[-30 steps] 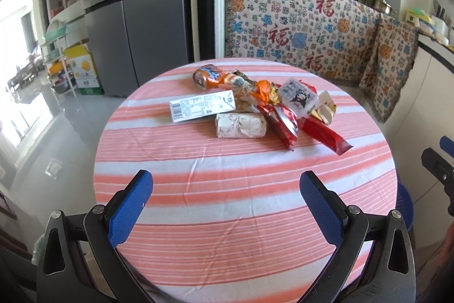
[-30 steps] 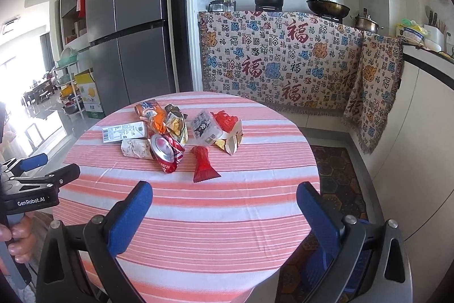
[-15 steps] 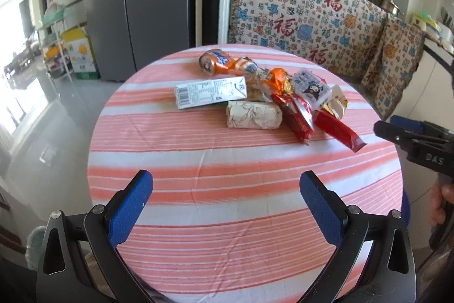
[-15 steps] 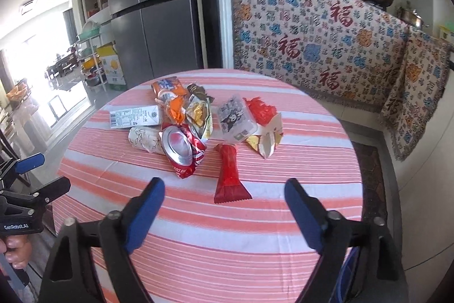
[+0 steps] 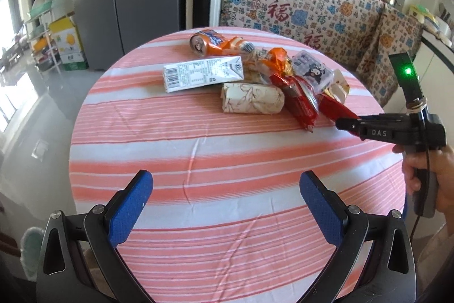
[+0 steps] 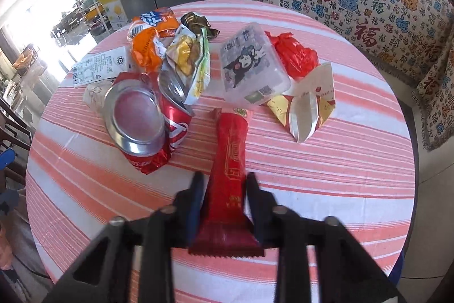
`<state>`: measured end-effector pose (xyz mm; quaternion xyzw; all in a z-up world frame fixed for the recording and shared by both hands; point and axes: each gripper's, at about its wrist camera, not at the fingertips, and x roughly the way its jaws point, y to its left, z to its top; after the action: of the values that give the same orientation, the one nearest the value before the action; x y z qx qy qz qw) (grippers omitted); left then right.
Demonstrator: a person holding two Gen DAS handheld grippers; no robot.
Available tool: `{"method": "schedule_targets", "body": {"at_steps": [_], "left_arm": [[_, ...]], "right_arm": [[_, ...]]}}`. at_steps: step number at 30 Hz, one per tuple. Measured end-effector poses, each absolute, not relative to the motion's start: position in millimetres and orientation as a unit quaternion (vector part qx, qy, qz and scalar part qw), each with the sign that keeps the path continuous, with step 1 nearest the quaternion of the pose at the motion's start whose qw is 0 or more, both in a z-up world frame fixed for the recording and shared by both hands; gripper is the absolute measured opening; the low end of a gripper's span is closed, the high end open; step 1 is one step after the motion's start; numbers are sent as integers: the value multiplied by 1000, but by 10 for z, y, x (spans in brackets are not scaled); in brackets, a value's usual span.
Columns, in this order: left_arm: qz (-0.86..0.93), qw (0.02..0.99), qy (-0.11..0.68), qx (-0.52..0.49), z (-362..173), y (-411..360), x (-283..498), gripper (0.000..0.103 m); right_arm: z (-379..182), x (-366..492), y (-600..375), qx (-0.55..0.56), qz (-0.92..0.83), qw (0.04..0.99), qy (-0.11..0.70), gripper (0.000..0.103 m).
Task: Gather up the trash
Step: 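Grasp the red snack wrapper with the right tool while the left tool approaches the pile, then grasp the crushed red soda can with the left tool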
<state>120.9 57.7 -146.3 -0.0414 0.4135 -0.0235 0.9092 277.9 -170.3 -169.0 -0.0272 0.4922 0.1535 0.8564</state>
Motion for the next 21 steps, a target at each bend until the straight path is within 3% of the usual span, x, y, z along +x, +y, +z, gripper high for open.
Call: {"method": "schedule_targets", "body": {"at_steps": [10, 21], "left_arm": [[-45, 900, 429, -71, -1432, 61, 1571, 100], [-34, 867, 472, -159, -1723, -171, 2352, 61]], "right_arm": [[-1626, 2073, -2128, -2, 114, 885, 451, 26], [-1721, 1853, -2343, -5, 85, 892, 443, 26]]}}
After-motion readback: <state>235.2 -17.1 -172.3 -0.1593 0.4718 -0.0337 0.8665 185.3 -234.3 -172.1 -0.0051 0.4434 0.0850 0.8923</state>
